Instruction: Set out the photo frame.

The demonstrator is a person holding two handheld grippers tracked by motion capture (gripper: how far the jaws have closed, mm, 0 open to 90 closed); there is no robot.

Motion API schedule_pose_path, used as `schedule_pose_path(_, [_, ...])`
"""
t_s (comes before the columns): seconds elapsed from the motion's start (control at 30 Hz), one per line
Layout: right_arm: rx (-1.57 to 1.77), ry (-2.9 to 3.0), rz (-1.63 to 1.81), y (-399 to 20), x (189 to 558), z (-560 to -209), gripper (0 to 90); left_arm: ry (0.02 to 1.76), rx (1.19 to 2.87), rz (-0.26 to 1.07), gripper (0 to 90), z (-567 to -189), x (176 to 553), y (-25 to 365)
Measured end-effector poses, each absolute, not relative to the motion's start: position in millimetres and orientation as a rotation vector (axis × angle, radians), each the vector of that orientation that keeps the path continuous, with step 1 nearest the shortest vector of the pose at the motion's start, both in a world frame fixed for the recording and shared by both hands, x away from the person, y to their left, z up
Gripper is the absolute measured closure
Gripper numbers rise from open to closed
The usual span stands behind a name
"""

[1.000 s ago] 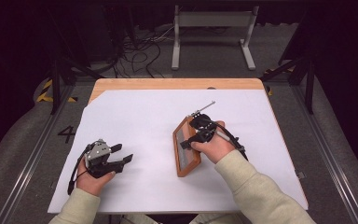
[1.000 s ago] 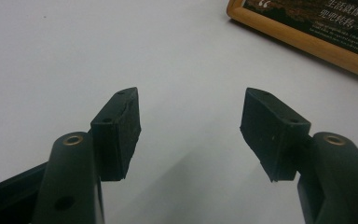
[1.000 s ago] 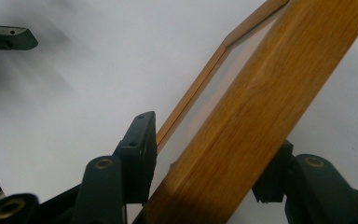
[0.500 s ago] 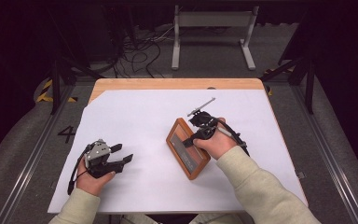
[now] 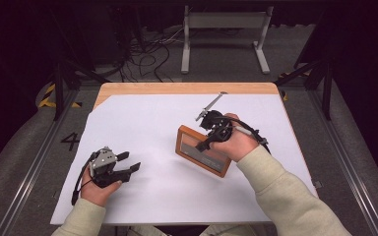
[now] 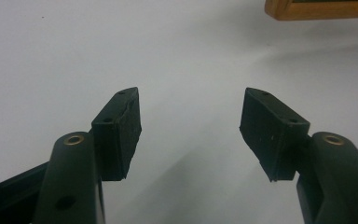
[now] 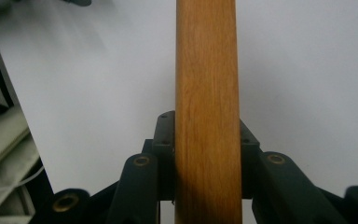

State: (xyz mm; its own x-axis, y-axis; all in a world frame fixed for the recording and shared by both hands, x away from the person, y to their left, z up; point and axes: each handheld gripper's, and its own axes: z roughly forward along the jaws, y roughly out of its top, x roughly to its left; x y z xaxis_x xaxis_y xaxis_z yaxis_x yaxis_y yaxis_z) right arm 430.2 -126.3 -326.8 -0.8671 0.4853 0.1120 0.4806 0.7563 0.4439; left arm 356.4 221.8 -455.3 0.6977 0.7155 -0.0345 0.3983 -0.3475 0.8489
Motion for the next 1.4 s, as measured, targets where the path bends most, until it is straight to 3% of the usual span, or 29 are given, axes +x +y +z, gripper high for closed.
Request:
schedule_pose_path(0.33, [0.406, 3.037, 0.641, -116.8, 427.9, -312.4, 70.2, 0.856, 1.979, 0.428, 38.6, -455.6, 356.8, 222.2])
schedule_pose_path(0.73, [0.032, 3.117, 0.589, -107.0, 431.1, -326.9, 70.3, 0.854, 1.980, 0.429, 38.6, -455.6, 356.9, 222.8])
schedule_pose_path(1.4, [0.018, 3.157, 0.580, -109.0, 443.5, -353.9, 70.0, 0.855, 1.984, 0.424, 38.6, -456.2, 356.9, 222.2])
